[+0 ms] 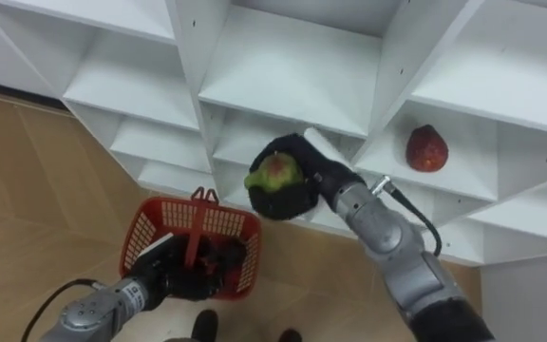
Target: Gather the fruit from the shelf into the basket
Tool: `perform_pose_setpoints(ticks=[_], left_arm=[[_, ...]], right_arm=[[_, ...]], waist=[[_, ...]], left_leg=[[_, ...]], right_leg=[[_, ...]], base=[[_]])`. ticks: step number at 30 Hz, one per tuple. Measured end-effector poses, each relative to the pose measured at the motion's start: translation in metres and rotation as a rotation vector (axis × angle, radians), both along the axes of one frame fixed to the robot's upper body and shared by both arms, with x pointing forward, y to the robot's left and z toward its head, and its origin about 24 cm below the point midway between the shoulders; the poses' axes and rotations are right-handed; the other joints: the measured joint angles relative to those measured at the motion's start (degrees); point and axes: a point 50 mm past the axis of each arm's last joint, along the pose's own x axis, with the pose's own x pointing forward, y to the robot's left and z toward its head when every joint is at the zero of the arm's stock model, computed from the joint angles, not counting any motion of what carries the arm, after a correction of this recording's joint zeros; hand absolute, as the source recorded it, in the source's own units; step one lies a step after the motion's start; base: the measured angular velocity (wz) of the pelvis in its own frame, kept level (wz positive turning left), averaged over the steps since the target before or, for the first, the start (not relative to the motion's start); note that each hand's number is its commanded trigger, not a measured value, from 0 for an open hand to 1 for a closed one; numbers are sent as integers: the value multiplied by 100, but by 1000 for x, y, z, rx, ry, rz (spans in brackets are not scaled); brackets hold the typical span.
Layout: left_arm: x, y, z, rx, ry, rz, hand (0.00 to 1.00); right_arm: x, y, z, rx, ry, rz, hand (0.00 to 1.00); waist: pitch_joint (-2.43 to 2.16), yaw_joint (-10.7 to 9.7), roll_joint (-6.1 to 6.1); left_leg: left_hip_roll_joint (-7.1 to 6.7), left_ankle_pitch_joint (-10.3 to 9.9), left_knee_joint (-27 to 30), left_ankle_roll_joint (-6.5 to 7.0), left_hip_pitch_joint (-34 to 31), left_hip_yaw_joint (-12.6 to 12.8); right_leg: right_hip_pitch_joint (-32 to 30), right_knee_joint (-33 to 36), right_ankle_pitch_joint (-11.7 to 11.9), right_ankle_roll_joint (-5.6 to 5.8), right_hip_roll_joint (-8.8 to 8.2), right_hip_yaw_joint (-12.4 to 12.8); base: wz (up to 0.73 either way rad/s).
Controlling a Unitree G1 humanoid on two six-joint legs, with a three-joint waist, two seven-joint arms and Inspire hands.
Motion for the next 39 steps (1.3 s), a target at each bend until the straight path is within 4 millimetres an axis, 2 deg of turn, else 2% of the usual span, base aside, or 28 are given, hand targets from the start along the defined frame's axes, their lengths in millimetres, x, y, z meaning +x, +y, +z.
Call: perform_pose_setpoints(ticks=[7, 14, 25, 32, 39], left_arm=[[0, -1, 0, -3, 0, -2, 100], [-1, 0, 0, -3, 3, -3, 100], [-3, -3, -2, -22, 8, 3, 100], [4, -9, 8, -70, -41, 6, 100], [3, -11, 8, -91, -46, 9, 100]], right_arm=[[-3, 8, 5, 14, 13, 72, 100], [-12, 5, -9, -4, 118, 94, 100], [-18, 10, -17, -6, 145, 97, 100], [-34, 0, -39, -16, 228, 54, 100], [-35, -3, -43, -22, 226, 24, 100]], waist=[[1, -20, 4], [3, -24, 7], [6, -119, 11], [22, -139, 50], [24, -128, 74]], left_leg=[[-2, -1, -6, 1, -38, -3], [-1, -1, -23, 1, -46, -1], [-10, -2, -9, 1, -53, -26], [-3, -1, 2, 1, -57, -14], [4, -2, -2, 0, -56, -4]], right_leg=[[-28, -26, 8, 0, 2, -4], [-45, -29, 7, 1, 4, 7], [-21, -29, 7, 2, -9, -56], [-26, -25, 5, 4, -6, -58], [-30, -29, 2, 0, -2, -69]], base=[[0], [0], [1], [0], [0]])
